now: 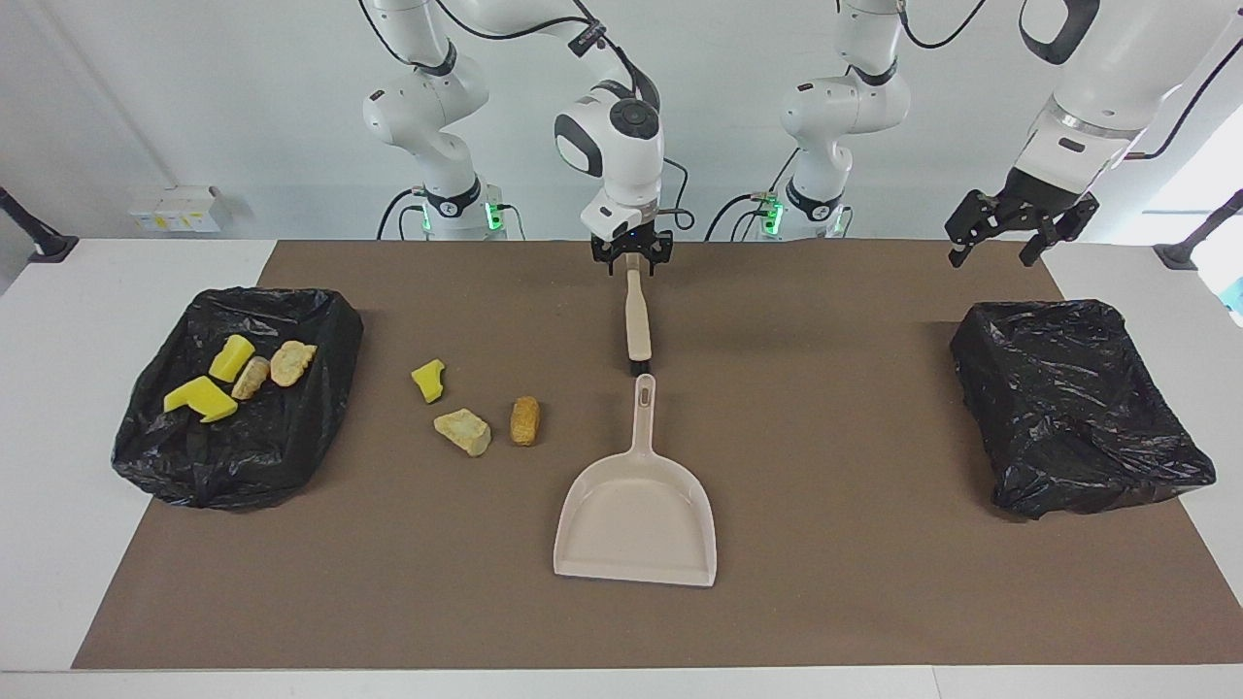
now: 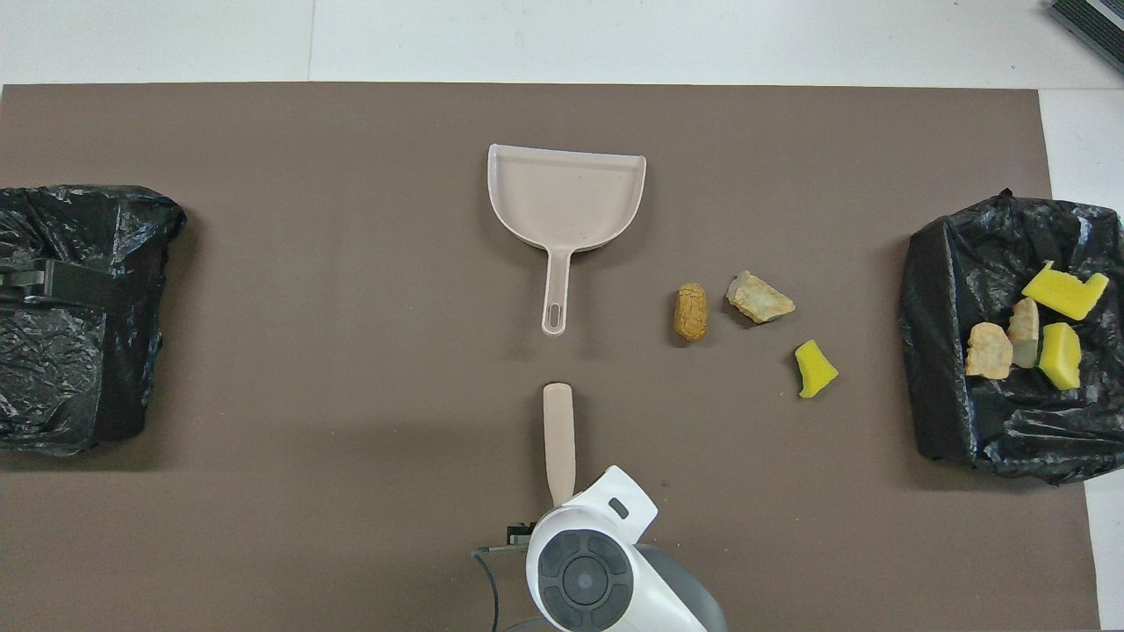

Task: Sweep and dump trash in bin
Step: 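Grasp the brush handle with the right gripper and lift it, then grasp the dustpan handle with the left gripper while the right gripper carries the brush, then sweep the sponges and bread toward the table center with the right gripper, then slide the dustpan with the left gripper toward the debris pile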

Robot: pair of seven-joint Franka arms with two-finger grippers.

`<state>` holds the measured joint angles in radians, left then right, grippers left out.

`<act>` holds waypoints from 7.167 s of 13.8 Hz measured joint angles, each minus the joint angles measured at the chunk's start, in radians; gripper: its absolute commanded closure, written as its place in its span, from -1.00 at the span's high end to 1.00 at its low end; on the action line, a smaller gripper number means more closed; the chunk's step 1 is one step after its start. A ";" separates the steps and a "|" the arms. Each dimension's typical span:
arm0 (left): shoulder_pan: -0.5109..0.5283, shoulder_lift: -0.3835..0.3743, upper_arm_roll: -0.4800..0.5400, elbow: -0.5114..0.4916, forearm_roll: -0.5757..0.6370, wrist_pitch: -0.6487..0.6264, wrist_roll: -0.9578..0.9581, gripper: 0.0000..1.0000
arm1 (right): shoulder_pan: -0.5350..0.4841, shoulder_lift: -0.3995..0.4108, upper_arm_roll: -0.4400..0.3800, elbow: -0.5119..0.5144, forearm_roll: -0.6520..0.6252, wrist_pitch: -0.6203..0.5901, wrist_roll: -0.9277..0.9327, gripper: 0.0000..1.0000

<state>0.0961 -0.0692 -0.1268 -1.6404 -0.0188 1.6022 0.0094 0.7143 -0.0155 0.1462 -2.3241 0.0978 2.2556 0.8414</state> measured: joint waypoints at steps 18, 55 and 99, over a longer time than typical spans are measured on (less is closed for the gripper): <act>0.000 0.000 0.000 0.000 0.000 0.000 0.007 1.00 | -0.175 -0.101 -0.019 0.113 -0.002 -0.305 -0.117 -1.00; -0.569 0.486 -0.017 -0.036 0.013 0.773 -0.542 1.00 | -0.595 -0.125 -0.006 -0.079 -0.055 -0.174 -0.503 -1.00; -0.283 0.287 0.019 -0.063 -0.046 0.194 0.973 -1.00 | -0.559 0.139 -0.003 0.224 -0.201 -0.194 -1.048 -1.00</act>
<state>-0.1867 0.2178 -0.1081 -1.7032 -0.0648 1.7958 0.9826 0.1554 0.1233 0.1433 -2.1002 -0.1035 2.0611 -0.2068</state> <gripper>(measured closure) 0.687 0.740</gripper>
